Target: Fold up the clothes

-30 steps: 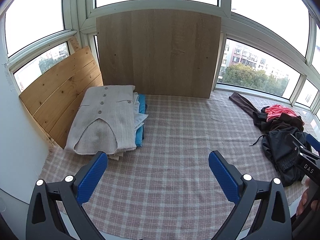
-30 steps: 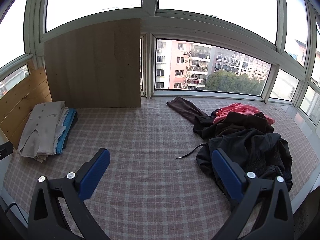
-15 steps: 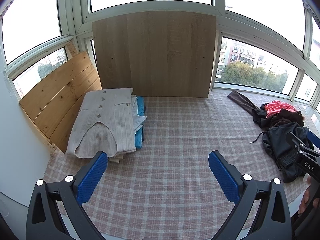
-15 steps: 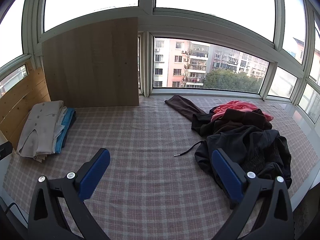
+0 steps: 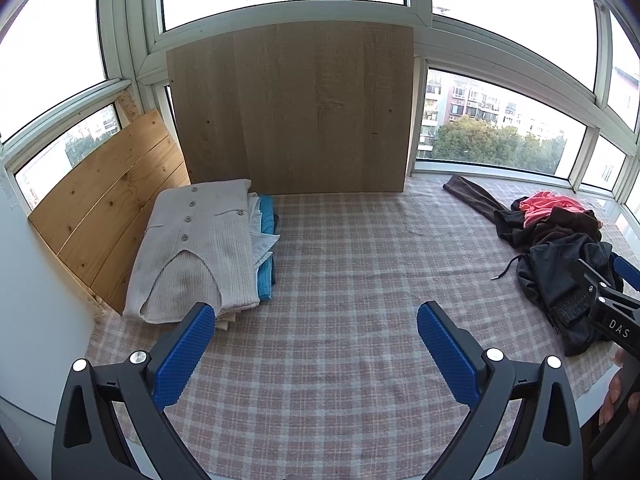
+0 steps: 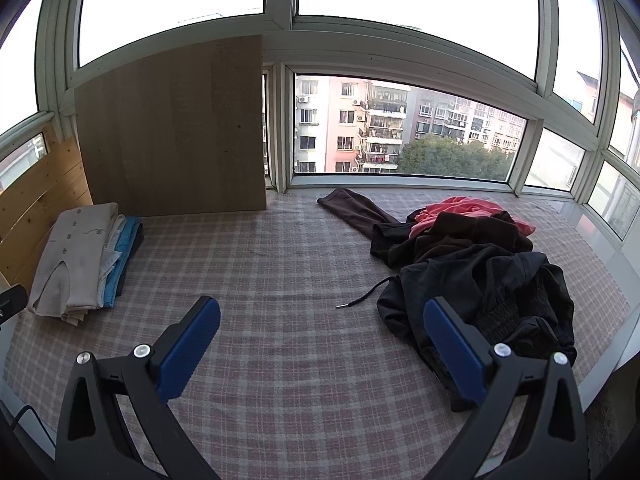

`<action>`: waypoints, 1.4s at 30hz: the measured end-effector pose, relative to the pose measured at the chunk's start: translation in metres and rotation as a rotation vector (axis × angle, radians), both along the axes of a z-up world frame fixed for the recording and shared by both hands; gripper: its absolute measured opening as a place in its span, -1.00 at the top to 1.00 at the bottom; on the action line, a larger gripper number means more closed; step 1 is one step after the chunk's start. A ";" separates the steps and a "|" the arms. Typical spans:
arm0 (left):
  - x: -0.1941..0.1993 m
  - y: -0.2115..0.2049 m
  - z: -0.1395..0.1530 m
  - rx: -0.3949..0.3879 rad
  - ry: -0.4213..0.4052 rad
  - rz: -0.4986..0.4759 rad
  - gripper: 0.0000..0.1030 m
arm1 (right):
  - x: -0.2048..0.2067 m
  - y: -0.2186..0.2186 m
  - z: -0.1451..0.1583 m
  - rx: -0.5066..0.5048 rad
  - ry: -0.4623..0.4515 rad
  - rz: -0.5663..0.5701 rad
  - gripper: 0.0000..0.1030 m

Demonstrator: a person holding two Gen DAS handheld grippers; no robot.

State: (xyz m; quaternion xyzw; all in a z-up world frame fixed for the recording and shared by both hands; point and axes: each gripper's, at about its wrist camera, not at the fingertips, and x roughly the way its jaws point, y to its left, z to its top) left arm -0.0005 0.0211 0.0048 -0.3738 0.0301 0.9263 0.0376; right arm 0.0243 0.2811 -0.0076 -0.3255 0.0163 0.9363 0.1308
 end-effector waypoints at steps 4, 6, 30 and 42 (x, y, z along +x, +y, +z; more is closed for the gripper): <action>-0.002 0.006 -0.001 -0.004 -0.003 -0.021 -0.97 | 0.004 0.005 0.000 0.002 -0.001 -0.024 -1.00; -0.003 0.009 0.000 -0.009 -0.004 -0.035 -0.97 | 0.006 0.008 0.000 0.003 -0.001 -0.037 -1.00; -0.022 0.068 0.000 0.012 0.004 -0.270 -0.98 | 0.054 0.062 0.001 -0.006 0.007 -0.253 -1.00; -0.027 0.124 -0.005 0.057 -0.005 -0.471 -0.97 | 0.092 0.090 0.005 0.067 -0.026 -0.404 -1.00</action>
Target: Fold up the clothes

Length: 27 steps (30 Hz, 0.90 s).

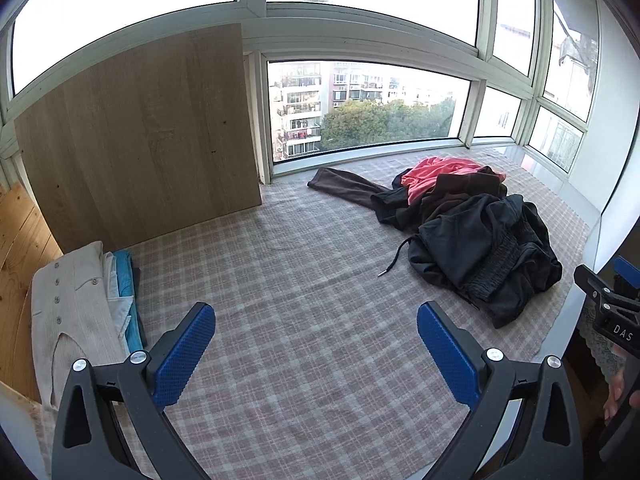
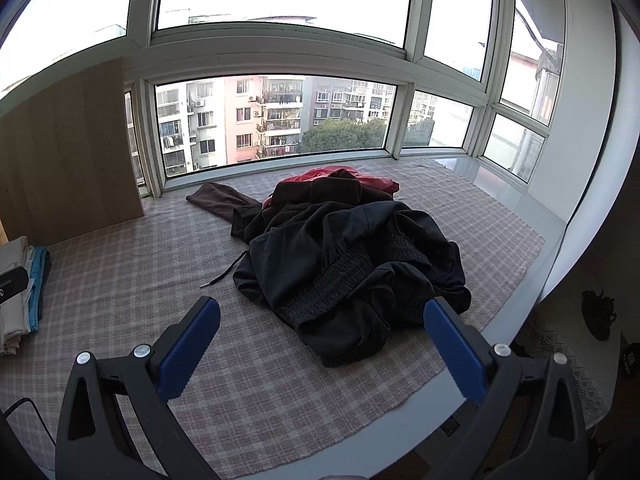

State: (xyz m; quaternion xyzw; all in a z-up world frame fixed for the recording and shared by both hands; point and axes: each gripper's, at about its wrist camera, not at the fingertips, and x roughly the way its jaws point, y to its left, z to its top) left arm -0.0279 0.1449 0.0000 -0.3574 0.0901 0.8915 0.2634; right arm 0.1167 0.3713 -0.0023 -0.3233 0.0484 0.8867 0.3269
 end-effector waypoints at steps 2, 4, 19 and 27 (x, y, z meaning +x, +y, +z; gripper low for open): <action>0.002 0.009 0.000 0.005 0.003 -0.035 -0.97 | 0.001 0.007 -0.003 -0.006 -0.018 -0.001 -1.00; 0.003 0.017 0.000 0.012 0.013 -0.062 -0.97 | 0.003 0.016 -0.004 -0.024 -0.009 0.013 -1.00; -0.009 0.097 -0.017 -0.029 -0.046 -0.029 -0.98 | -0.052 0.129 -0.015 -0.116 0.015 0.309 -0.78; -0.018 0.145 -0.026 -0.047 -0.098 0.129 -0.98 | -0.145 0.228 -0.038 -0.198 -0.106 0.482 -0.15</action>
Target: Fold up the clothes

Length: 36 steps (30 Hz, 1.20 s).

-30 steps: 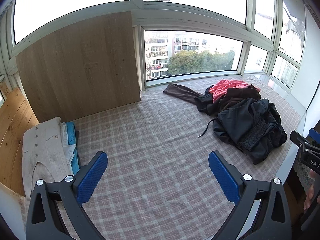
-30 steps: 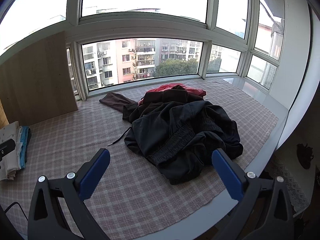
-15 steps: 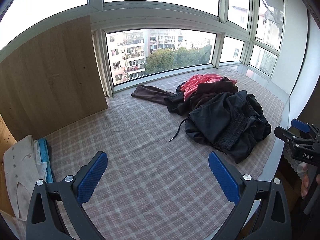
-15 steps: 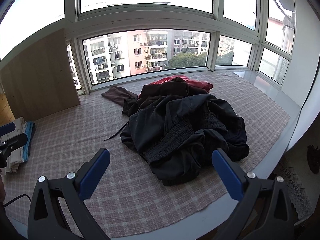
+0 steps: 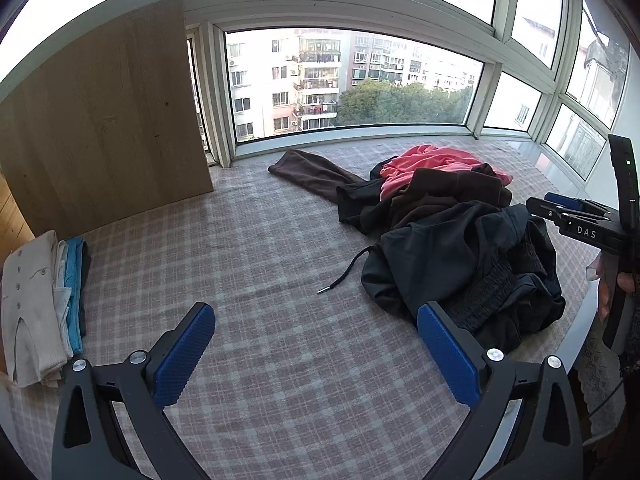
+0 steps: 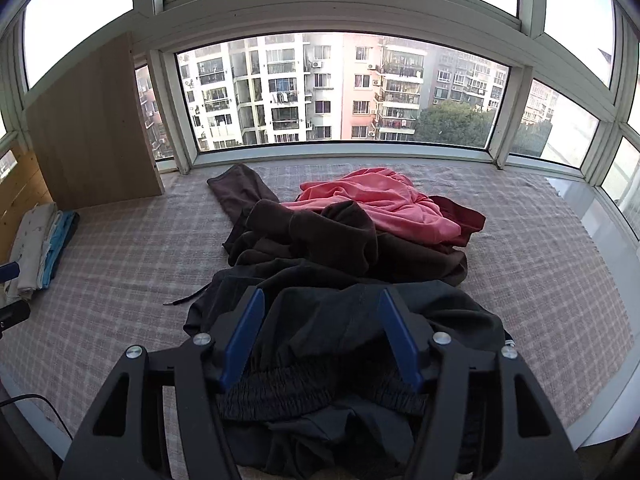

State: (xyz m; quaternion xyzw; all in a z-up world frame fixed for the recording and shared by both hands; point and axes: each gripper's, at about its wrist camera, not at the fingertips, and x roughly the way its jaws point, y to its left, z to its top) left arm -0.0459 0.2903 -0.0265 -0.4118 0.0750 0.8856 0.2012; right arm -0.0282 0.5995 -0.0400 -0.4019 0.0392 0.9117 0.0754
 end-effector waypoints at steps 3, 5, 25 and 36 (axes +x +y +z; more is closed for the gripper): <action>0.001 0.009 0.000 -0.031 0.006 0.060 -0.98 | -0.034 0.019 -0.013 -0.026 -0.031 0.055 -0.15; -0.001 0.010 -0.002 -0.047 0.001 0.105 -0.98 | -0.056 0.023 -0.023 -0.033 -0.072 0.096 -0.15; -0.043 0.008 -0.029 -0.078 -0.054 0.173 -0.98 | -0.101 0.066 -0.002 -0.167 -0.051 0.124 0.84; -0.049 0.002 -0.019 -0.057 -0.041 0.164 -0.98 | -0.070 0.068 0.147 -0.088 0.207 0.109 0.91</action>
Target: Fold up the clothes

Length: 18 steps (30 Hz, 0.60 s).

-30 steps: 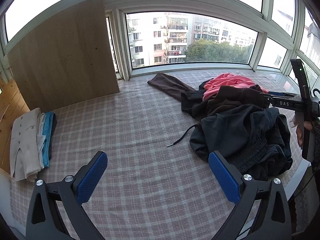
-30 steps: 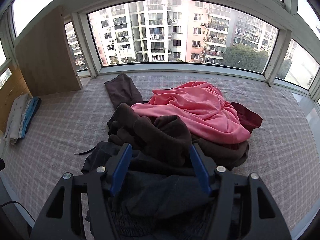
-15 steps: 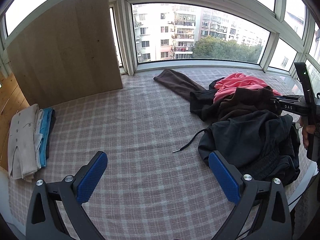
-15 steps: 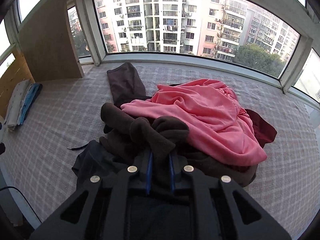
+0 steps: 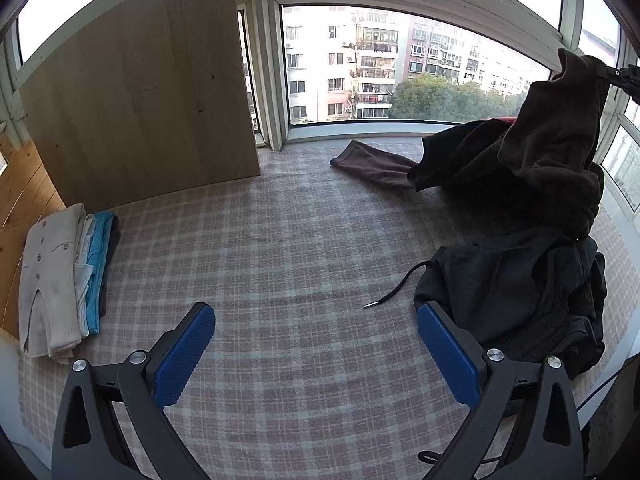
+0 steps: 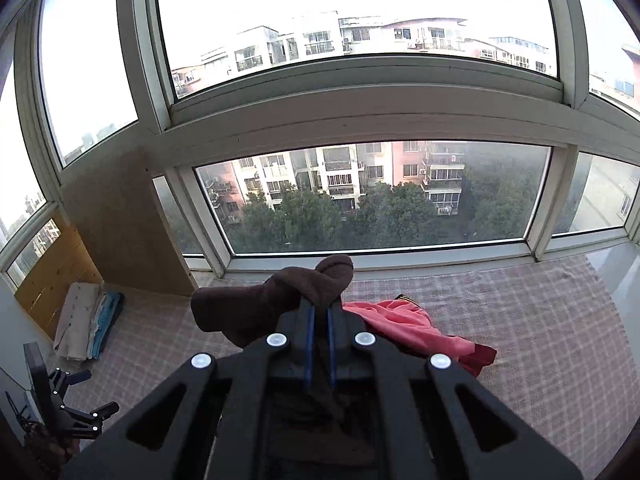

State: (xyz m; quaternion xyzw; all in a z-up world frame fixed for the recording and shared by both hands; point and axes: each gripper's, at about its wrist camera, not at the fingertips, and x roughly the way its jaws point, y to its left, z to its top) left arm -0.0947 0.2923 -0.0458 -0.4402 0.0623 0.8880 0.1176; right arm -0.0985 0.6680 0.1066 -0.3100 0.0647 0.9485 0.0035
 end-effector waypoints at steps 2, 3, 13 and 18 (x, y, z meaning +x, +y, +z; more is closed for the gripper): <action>0.000 0.004 0.003 0.011 0.000 -0.019 -0.98 | 0.015 0.001 0.023 0.007 0.038 -0.008 0.91; -0.001 0.008 0.005 0.013 0.001 -0.031 -0.98 | 0.022 0.001 0.034 0.010 0.057 -0.012 0.91; 0.014 0.072 0.031 0.026 0.067 -0.241 -0.98 | 0.097 0.004 0.149 0.043 0.246 -0.050 0.90; 0.030 0.107 0.014 0.038 0.001 -0.345 -0.98 | 0.051 0.029 -0.015 0.042 -0.208 -0.107 -0.03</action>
